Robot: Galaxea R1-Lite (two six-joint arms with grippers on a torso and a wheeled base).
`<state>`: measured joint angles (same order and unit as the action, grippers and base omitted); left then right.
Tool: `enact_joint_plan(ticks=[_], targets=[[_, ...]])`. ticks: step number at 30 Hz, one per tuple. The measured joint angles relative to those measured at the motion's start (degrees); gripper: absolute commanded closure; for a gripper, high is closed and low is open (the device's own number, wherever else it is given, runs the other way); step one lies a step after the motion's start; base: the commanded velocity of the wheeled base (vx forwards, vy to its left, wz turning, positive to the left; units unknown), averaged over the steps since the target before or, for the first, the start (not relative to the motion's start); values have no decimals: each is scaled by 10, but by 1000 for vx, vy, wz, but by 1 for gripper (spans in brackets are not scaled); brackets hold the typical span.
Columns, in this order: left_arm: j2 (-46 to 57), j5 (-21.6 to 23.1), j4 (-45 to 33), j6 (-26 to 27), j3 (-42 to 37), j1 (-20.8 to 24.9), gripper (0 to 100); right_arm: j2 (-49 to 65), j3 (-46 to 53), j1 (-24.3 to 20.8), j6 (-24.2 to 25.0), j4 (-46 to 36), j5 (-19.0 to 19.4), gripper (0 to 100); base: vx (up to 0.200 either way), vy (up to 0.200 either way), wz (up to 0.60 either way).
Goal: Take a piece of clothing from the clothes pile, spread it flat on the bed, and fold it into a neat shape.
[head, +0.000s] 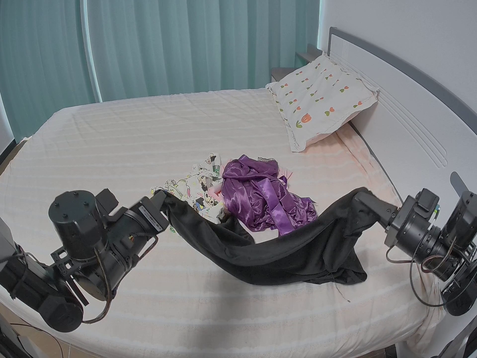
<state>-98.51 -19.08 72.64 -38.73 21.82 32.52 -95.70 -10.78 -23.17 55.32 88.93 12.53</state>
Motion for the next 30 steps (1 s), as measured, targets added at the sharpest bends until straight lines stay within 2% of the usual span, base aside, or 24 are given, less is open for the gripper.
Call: enact_joint_plan(ticks=[7, 13, 23, 30], targets=[[-37, 1, 33, -6, -40, 42, 100, -37, 21, -44, -2, 0, -3, 100, 0, 0, 0], [-56, 3, 64, -45, -49, 57, 100, -39, 25, -32, -3, 0, -13, 100, 0, 0, 0], [-81, 2, 74, -47, -55, 62, 100, -32, 28, -32, -3, 1, -26, 100, 0, 0, 0], [-91, 0, 74, -47, -57, 62, 100, -33, 29, -39, -3, 0, -26, 100, -200, 0, 0]])
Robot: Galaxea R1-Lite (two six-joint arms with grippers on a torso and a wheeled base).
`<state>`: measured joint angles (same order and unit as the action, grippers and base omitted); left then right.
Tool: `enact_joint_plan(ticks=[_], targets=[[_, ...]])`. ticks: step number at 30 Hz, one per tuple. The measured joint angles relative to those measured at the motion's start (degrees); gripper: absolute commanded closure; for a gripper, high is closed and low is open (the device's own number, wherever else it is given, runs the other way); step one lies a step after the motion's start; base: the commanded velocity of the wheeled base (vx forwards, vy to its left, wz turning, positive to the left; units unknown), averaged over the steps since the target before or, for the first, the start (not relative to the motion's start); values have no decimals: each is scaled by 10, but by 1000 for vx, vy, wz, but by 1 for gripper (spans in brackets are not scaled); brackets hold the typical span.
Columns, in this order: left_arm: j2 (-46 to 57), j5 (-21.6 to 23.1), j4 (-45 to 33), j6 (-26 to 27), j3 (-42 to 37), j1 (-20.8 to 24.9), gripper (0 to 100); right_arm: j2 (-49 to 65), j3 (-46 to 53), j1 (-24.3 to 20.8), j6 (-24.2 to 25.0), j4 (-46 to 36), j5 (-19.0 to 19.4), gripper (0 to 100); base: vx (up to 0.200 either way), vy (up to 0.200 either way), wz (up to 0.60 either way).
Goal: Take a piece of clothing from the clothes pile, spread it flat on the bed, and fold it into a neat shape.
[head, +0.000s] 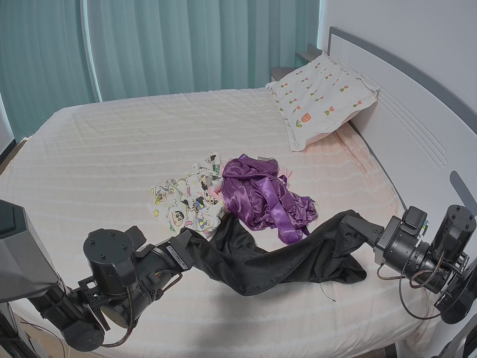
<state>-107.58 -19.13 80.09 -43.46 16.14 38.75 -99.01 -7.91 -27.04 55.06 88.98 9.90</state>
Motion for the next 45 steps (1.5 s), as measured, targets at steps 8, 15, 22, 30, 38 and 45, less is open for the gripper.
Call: enact_joint_plan(ticks=[8, 15, 22, 30, 38, 45], targets=[[0, 0, 0, 1, -4, 0, 100, -4, 3, -3, 0, 0, 0, 100, -125, 0, 0], [0, -6, 1, 2, -4, 3, 100, -8, 4, -7, -1, 0, 0, 100, 0, 0, 0], [0, -5, 0, -14, -5, 3, 100, -9, 4, -11, -1, 0, 0, 100, 0, 143, 0], [8, -2, 0, -16, -4, 3, 100, -8, 4, -12, -3, 0, -1, 100, 0, 200, 0], [15, -1, 0, -16, -4, 2, 100, -7, 5, -12, -3, 0, -1, 100, 0, 200, 0], [19, -2, 0, -16, -4, 2, 100, -4, 5, -15, -5, 0, -2, 100, 0, 200, 0]])
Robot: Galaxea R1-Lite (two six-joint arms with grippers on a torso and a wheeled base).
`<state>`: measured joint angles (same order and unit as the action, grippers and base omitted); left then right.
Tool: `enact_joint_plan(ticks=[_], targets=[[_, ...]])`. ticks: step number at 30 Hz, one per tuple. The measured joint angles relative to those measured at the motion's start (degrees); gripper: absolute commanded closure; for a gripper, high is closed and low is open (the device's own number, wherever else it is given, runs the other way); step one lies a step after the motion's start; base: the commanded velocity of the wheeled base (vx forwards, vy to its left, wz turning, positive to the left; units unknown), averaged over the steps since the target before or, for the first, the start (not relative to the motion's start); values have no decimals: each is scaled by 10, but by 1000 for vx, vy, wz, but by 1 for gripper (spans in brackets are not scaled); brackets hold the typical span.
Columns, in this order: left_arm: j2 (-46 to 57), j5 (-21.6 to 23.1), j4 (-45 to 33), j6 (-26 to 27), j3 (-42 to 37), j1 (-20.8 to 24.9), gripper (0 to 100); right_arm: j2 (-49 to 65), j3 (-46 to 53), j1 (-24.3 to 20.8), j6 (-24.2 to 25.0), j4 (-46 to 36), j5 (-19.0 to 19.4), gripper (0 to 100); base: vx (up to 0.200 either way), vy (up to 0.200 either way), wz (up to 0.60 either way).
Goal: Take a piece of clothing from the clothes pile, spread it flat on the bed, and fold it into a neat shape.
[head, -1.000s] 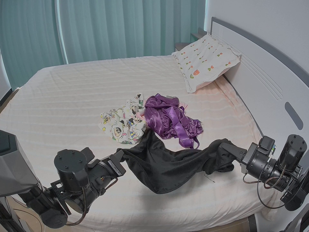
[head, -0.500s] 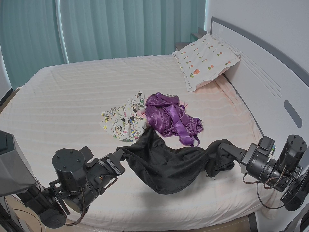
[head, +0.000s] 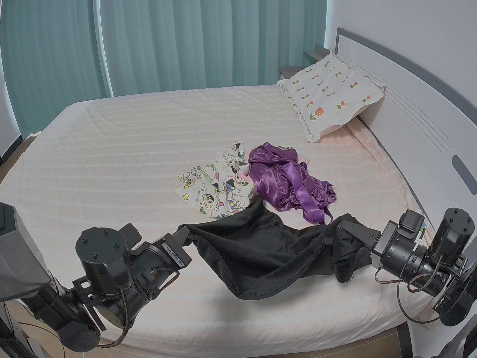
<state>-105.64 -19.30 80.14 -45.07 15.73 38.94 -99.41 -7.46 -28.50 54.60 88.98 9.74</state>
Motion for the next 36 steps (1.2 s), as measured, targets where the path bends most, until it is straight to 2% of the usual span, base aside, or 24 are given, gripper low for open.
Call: enact_joint_plan(ticks=[8, 36], targets=[[11, 0, 0, 2, -1, 0, 100, 4, -1, -7, -3, 0, -23, 100, 0, 200, 0], [30, 0, -2, 5, -5, -1, 100, 17, 1, -13, -37, 0, -33, 100, 0, 200, 0]])
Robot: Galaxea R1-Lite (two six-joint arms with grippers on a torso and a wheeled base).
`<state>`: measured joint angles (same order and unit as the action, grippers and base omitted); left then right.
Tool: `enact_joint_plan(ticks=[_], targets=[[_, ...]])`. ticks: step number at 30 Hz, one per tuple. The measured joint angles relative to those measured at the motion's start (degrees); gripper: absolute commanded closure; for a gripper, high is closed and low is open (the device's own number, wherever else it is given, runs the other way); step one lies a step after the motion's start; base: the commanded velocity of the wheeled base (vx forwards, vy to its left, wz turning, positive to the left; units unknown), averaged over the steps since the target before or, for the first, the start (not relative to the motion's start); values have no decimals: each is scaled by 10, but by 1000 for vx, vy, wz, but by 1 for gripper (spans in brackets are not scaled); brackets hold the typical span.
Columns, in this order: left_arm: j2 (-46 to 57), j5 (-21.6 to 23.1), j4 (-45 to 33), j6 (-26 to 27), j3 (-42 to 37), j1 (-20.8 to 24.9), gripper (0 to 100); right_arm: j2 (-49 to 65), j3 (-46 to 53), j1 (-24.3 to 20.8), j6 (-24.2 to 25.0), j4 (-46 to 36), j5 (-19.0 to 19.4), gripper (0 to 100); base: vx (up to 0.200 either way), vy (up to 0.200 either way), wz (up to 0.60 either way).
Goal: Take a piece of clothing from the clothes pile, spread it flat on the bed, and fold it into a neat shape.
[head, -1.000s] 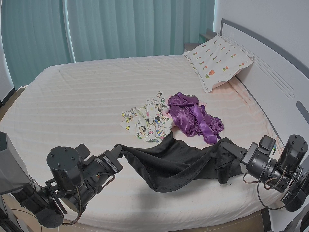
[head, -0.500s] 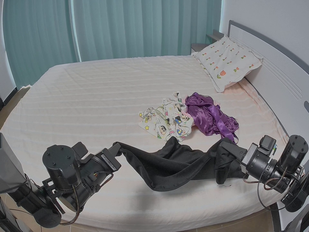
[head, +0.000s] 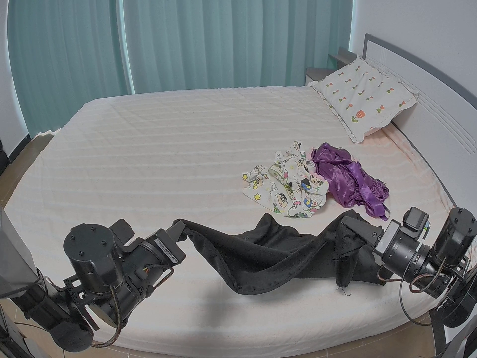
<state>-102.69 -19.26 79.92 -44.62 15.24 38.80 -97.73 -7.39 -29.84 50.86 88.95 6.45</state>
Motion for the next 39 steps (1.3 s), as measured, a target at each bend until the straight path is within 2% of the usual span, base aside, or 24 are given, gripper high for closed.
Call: enact_joint_plan(ticks=[35, 39], targets=[[9, 0, -5, 9, -8, 0, 100, 21, 9, -15, -1, 0, 1, 100, 0, 200, 0], [7, 0, -5, 10, -8, 0, 100, 21, 9, -14, 0, 0, 1, 100, 0, 0, 0]])
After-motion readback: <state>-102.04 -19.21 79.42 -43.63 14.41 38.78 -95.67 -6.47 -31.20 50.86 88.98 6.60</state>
